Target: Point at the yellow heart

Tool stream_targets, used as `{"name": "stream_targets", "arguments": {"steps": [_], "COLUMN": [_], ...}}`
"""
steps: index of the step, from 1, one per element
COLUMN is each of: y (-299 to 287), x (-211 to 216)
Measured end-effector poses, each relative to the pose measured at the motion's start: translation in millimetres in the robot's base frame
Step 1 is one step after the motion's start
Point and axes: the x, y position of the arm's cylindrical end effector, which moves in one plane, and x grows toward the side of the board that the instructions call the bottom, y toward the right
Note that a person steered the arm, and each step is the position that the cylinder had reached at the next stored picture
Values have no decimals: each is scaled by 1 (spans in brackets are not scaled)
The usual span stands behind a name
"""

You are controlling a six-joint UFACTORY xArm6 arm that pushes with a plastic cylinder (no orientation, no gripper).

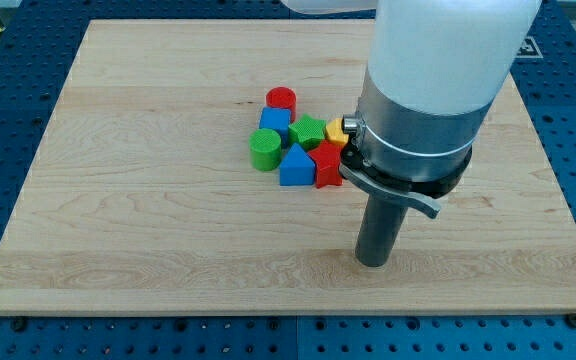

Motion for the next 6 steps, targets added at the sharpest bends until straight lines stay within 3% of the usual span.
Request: {"name": "stream_targets", "arguments": {"steps": [4,6], "y": [1,0], "x": [-31,-104]}}
